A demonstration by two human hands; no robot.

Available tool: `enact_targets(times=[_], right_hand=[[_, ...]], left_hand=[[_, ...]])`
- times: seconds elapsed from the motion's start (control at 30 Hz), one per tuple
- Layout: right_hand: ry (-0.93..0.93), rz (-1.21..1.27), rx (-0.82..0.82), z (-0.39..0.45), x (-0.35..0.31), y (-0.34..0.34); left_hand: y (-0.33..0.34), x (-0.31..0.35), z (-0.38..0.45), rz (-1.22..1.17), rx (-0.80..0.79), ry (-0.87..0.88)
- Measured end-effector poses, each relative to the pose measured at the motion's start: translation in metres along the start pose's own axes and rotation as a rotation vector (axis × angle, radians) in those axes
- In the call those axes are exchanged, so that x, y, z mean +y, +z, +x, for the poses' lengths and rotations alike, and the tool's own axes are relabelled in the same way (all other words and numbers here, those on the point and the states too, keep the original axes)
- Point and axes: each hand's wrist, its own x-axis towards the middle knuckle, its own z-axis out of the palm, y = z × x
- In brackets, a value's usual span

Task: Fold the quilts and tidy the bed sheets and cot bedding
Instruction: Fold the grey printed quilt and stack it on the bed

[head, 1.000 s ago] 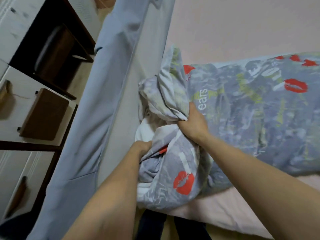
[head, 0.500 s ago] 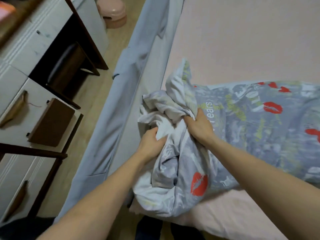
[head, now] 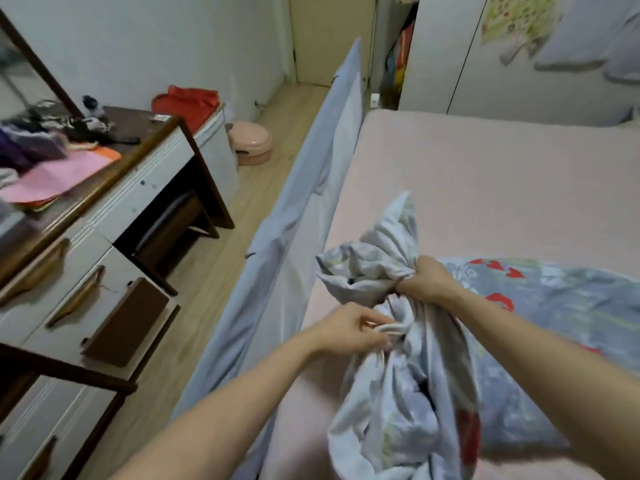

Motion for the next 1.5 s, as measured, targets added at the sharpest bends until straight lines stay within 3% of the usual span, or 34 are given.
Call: enact_targets(times=[0.1, 0.17, 0.3, 0.37, 0.47, 0.57, 0.7, 0.87, 0.97, 1.07, 1.2, 1.37, 1.5], right_hand=[[-0.020, 0.289, -0.002, -0.007, 0.009, -0.014], [-0.128, 0.420, 0.016, -0.019, 0.000, -0.020], [-0.340, 0.482, -0.010, -0.033, -0.033, -0.022], [-0.306, 0.405, -0.019, -0.031, -0.044, -0.019], [-0.221, 0.370, 0.091, -0.030, -0.065, -0.010], [-0.113, 0.390, 0.224, -0.032, -0.091, 0.014], [0.102, 0.310, 0.414, -0.044, -0.123, 0.059], [0.136, -0.038, 0.847, -0.100, -0.164, 0.132], [0.231, -0.075, 1.003, -0.131, -0.175, 0.165], [0.493, -0.169, 0.936, -0.156, -0.173, 0.187], [0.934, 0.007, 0.799, -0.174, -0.163, 0.205], [0.963, 0.062, 0.954, -0.176, -0.163, 0.213], [1.042, 0.068, 0.940, -0.193, -0.149, 0.204]], left_hand=[[-0.030, 0.000, 0.015, -0.503, 0.410, -0.477], [-0.048, 0.014, 0.034, -0.637, 0.383, -0.618], [-0.055, 0.059, 0.069, -0.726, 0.287, -0.469], [-0.059, 0.067, 0.082, -0.626, 0.375, -0.367], [-0.075, 0.062, 0.097, -0.508, 0.505, -0.154], [-0.101, 0.052, 0.106, -0.467, 0.564, -0.139], [-0.117, 0.032, 0.107, -0.467, 0.509, -0.160], [-0.127, 0.030, 0.080, -0.492, 0.473, -0.136], [-0.122, 0.059, 0.061, -0.516, 0.398, -0.108], [-0.101, 0.092, 0.039, -0.531, 0.309, -0.098], [-0.064, 0.131, 0.021, -0.502, 0.198, -0.068], [-0.049, 0.154, 0.021, -0.447, 0.208, -0.016], [-0.058, 0.155, 0.031, -0.450, 0.142, -0.035]])
